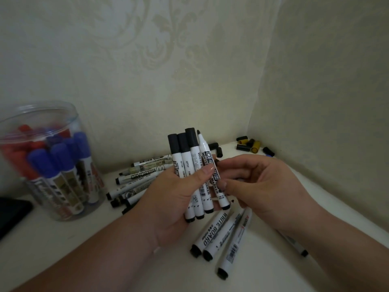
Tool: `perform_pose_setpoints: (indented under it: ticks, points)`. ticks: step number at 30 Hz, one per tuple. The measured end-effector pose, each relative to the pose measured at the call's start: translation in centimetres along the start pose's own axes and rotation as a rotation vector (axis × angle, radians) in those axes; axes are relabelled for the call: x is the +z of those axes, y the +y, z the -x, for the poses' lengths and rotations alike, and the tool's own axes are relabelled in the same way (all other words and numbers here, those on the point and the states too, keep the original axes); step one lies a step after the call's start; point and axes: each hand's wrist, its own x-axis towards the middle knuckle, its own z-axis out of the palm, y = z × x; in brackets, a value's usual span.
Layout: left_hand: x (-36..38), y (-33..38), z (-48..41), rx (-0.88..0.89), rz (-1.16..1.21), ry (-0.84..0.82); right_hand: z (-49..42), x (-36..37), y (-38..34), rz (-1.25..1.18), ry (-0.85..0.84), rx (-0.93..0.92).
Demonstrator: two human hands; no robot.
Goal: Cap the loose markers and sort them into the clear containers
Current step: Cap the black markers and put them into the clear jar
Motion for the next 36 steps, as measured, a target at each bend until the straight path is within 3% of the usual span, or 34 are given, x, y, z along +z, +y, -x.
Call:
perform_pose_setpoints:
  ticks: [10, 17, 23, 27, 29, 31, 36]
  points:
    - [0.4, 0.7, 0.8, -0.025, 0.127, -0.296, 0.3, -0.5, -0.7, -0.044, 0.042, 0.005]
    - [0.6, 0.7, 0.8, -0.009, 0.100, -0.248, 0.5, -0.4, -0.9, -0.003, -0.022, -0.018]
    - [0.5, 0.2, 0.3, 0.055, 0.017, -0.056, 0.6, -0.4, -1.0, 0.350, 0.035, -0.140]
    - [0.3, 0.3, 0.0, 0.068, 0.006, -0.066, -3.3, -5.3, 0.0, 0.492, 0.476, -0.136]
    - [0.2, 0.3, -0.1, 0.073, 0.010, -0.056, -6.0, -8.4, 1.2, 0.652, 0.558, -0.039]
    - [0.3, 0.2, -0.1, 0.079, 0.007, -0.048, -8.6, -10.6, 2.8, 0.860, 0.508, 0.083]
    - [0.5, 0.2, 0.0, 0.061, 0.013, -0.036, -13.0, -10.4, 3.0, 1.401, 0.125, 0.328]
